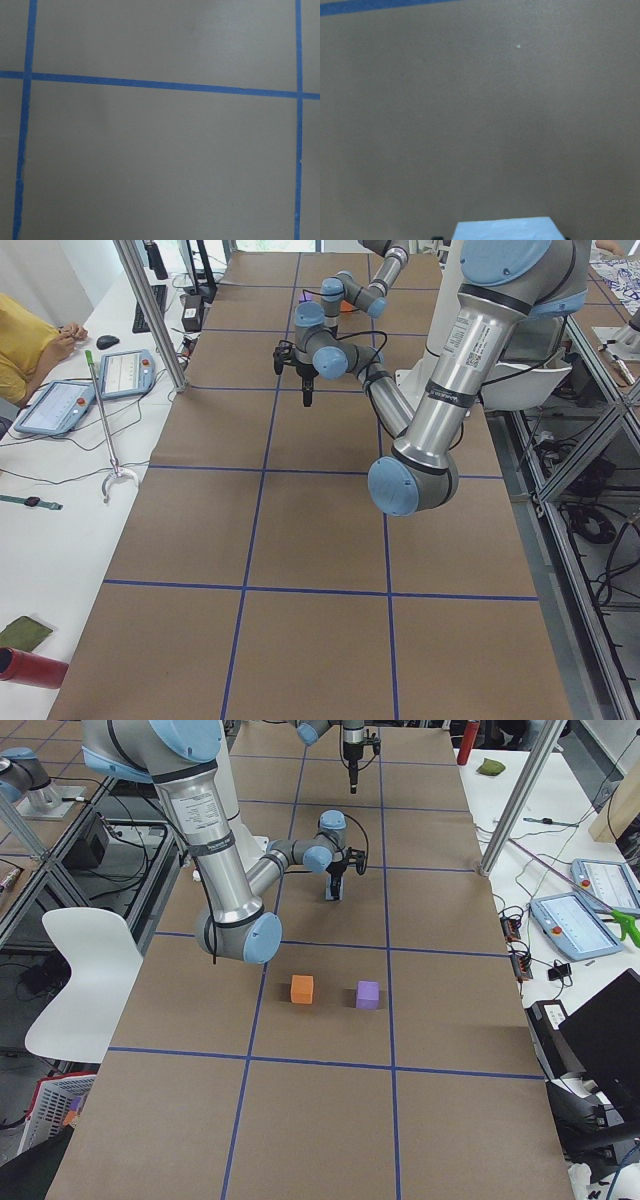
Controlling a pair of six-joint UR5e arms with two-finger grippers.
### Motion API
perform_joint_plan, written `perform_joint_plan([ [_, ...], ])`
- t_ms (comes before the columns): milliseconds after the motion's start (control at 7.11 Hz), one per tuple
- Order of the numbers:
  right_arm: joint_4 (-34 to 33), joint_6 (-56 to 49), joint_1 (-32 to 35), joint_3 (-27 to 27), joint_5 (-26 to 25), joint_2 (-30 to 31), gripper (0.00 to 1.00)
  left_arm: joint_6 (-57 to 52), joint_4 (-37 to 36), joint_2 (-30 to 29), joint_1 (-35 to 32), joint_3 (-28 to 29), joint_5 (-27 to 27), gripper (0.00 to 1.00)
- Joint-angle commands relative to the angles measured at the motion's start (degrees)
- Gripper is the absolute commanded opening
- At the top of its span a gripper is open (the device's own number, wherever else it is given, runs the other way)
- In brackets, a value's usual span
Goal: Place blue block between orange and purple blocks
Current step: 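Carry the light blue cube with the right gripper between the purple and orange cubes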
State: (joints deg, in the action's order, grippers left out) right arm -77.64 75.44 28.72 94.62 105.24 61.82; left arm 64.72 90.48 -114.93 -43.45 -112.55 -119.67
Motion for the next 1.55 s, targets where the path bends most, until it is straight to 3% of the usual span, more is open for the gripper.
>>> perform_joint_plan([
  [0, 0.0, -0.1, 4.0, 1.3, 6.7, 0.1, 0.00, 0.3, 0.0, 0.0, 0.0, -0.3, 0.0, 1.00],
  [141, -0.3, -0.4, 11.9, 5.8, 16.6, 3.6, 0.00, 0.3, 0.1, 0.0, 0.0, -0.3, 0.0, 1.00],
  [281, -0.3, -2.0, 17.6, 10.3, 21.5, 7.7, 0.00, 0.5, 0.0, 0.0, 0.0, -0.5, 0.0, 1.00],
  [422, -0.3, -6.7, 20.4, 12.4, 22.1, 13.4, 0.00, 0.4, 0.0, 0.0, 0.0, -0.4, 0.0, 1.00],
  [844, 2.5, -27.8, 27.8, 12.3, 21.5, 30.2, 0.00, 0.8, 0.0, -0.3, 0.4, -0.2, 0.1, 1.00],
  [1126, 4.5, -28.1, 28.6, 9.5, 21.2, 33.0, 0.00, 0.8, 0.0, -0.6, 0.4, -0.4, 0.1, 1.00],
  [1407, 14.6, -27.5, 28.4, 2.4, 21.3, 33.1, 0.00, 0.8, 0.0, -0.6, 0.4, -0.3, 0.2, 1.00],
])
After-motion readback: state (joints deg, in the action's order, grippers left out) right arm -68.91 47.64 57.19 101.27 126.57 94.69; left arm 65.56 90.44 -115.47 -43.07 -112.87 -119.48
